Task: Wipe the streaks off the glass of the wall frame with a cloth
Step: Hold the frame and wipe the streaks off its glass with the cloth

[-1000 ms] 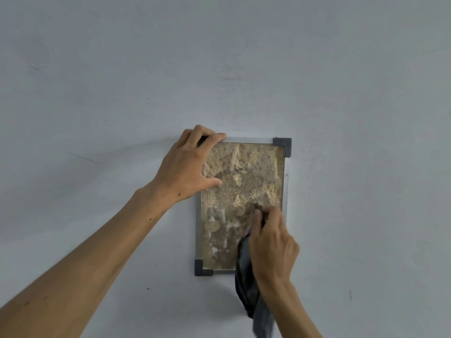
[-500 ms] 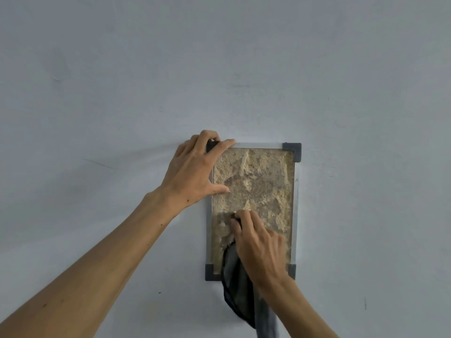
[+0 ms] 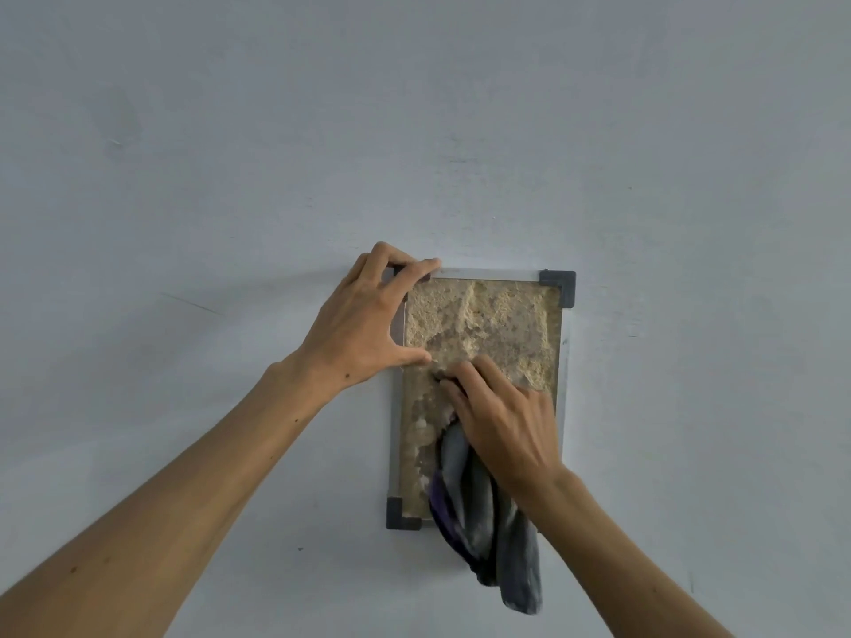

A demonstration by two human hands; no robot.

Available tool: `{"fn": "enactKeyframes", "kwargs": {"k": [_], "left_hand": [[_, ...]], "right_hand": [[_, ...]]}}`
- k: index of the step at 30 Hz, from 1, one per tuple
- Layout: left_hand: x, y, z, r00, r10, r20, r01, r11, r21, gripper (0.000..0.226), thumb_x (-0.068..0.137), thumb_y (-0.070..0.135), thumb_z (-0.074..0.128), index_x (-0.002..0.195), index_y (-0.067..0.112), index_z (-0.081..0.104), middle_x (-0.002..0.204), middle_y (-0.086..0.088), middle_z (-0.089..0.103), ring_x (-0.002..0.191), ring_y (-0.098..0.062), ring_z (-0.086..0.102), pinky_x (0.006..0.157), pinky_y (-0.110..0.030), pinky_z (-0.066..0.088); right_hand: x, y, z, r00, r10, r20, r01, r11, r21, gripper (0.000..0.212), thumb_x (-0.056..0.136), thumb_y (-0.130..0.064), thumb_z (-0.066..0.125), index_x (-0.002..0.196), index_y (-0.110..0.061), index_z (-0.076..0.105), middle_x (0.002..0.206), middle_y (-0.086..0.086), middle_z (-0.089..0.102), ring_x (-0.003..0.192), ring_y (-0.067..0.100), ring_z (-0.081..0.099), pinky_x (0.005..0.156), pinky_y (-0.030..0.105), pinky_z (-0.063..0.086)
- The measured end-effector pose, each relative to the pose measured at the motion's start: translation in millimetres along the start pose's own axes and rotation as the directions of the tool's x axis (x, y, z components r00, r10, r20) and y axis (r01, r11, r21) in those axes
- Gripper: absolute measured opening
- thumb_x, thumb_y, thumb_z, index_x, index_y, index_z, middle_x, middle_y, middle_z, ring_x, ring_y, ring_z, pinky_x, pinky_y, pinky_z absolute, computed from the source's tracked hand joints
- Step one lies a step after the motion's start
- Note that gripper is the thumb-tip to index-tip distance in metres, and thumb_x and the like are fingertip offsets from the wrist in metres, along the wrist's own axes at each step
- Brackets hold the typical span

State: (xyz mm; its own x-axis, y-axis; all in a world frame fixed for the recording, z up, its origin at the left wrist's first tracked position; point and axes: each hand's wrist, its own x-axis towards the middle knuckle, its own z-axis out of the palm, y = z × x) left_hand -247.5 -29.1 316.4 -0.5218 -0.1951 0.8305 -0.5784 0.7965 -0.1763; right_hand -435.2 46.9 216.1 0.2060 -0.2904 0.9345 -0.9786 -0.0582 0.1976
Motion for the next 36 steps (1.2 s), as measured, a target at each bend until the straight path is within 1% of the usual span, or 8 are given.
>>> {"fn": "enactKeyframes", "kwargs": {"k": [6, 13, 19, 21, 24, 27, 30, 36], "left_hand": [[-1, -7, -3, 0.999, 0.019, 0.034, -0.017, 0.999, -0.051, 0.106, 0.064, 0.044, 0.093, 0.152, 0.026, 0.038, 0.134, 0.006, 0.037, 0.121, -0.010, 0.044, 0.102, -0.021, 0.039], [-5, -19, -5, 0.998, 0.028, 0.056, -0.020, 0.991, -0.130, 0.108, 0.068, 0.040, 0.092, 0.157, 0.026, 0.034, 0.140, 0.011, 0.039, 0.128, -0.002, 0.043, 0.108, -0.020, 0.037], [-14, -21, -4, 1.000, 0.008, 0.022, -0.004, 0.987, -0.160, 0.105, 0.070, 0.041, 0.090, 0.158, 0.025, 0.034, 0.149, 0.013, 0.041, 0.139, -0.007, 0.041, 0.118, -0.029, 0.036], [-12, -22, -6, 1.000, 0.012, 0.021, -0.009, 0.989, -0.149, 0.104, 0.069, 0.042, 0.091, 0.157, 0.026, 0.036, 0.148, 0.012, 0.043, 0.137, -0.008, 0.043, 0.117, -0.032, 0.038], [-11, -22, -10, 0.999, 0.018, 0.038, -0.013, 0.992, -0.124, 0.103, 0.070, 0.040, 0.090, 0.156, 0.026, 0.036, 0.146, 0.011, 0.044, 0.135, -0.010, 0.044, 0.116, -0.031, 0.039], [-10, -21, -13, 0.999, 0.016, 0.039, -0.013, 0.997, -0.081, 0.101, 0.070, 0.042, 0.089, 0.155, 0.027, 0.037, 0.146, 0.010, 0.044, 0.134, -0.012, 0.043, 0.111, -0.033, 0.043], [-9, -22, -13, 1.000, 0.015, 0.024, -0.014, 0.998, -0.055, 0.100, 0.069, 0.045, 0.089, 0.153, 0.028, 0.038, 0.147, 0.011, 0.043, 0.134, -0.013, 0.041, 0.106, -0.037, 0.048], [-11, -23, -10, 1.000, 0.000, 0.005, 0.000, 0.999, -0.046, 0.101, 0.069, 0.045, 0.089, 0.153, 0.031, 0.037, 0.150, 0.013, 0.042, 0.139, -0.011, 0.036, 0.108, -0.037, 0.046]], "right_hand": [[-39, -11, 12, 0.976, -0.189, 0.105, 0.188, 0.982, 0.019, 0.006, 0.098, -0.018, 0.070, 0.095, -0.019, 0.064, 0.083, -0.009, 0.052, 0.051, 0.005, 0.027, 0.036, 0.023, 0.028], [9, -11, 9, 0.999, 0.001, -0.033, 0.001, 0.999, 0.052, 0.013, 0.105, -0.026, 0.061, 0.096, -0.018, 0.061, 0.088, -0.009, 0.055, 0.045, 0.009, 0.040, 0.033, 0.029, 0.035], [-23, -17, 16, 0.977, -0.187, 0.101, 0.186, 0.982, 0.027, 0.016, 0.092, -0.008, 0.072, 0.094, -0.019, 0.061, 0.085, -0.009, 0.050, 0.049, 0.006, 0.029, 0.034, 0.025, 0.030], [-3, -15, 9, 0.990, -0.125, 0.063, 0.122, 0.991, 0.047, 0.007, 0.099, -0.018, 0.068, 0.097, -0.019, 0.062, 0.088, -0.009, 0.055, 0.048, 0.005, 0.034, 0.035, 0.024, 0.032], [14, -18, 10, 0.999, 0.033, -0.021, -0.032, 0.997, 0.063, 0.017, 0.107, -0.028, 0.055, 0.095, -0.018, 0.062, 0.087, -0.007, 0.056, 0.045, 0.014, 0.043, 0.034, 0.031, 0.037], [-11, -28, 20, 0.999, -0.041, 0.027, 0.038, 0.995, 0.094, 0.012, 0.105, -0.022, 0.059, 0.094, -0.017, 0.062, 0.087, -0.008, 0.054, 0.046, 0.011, 0.040, 0.034, 0.034, 0.038], [-29, -31, 20, 0.983, -0.156, 0.096, 0.155, 0.988, 0.014, 0.014, 0.094, -0.012, 0.072, 0.091, -0.018, 0.060, 0.087, -0.008, 0.053, 0.050, 0.008, 0.032, 0.034, 0.027, 0.029], [10, -33, 16, 0.996, 0.071, -0.047, -0.070, 0.997, 0.019, 0.013, 0.103, -0.021, 0.062, 0.090, -0.018, 0.061, 0.084, -0.008, 0.054, 0.042, 0.013, 0.038, 0.032, 0.029, 0.034]]}}
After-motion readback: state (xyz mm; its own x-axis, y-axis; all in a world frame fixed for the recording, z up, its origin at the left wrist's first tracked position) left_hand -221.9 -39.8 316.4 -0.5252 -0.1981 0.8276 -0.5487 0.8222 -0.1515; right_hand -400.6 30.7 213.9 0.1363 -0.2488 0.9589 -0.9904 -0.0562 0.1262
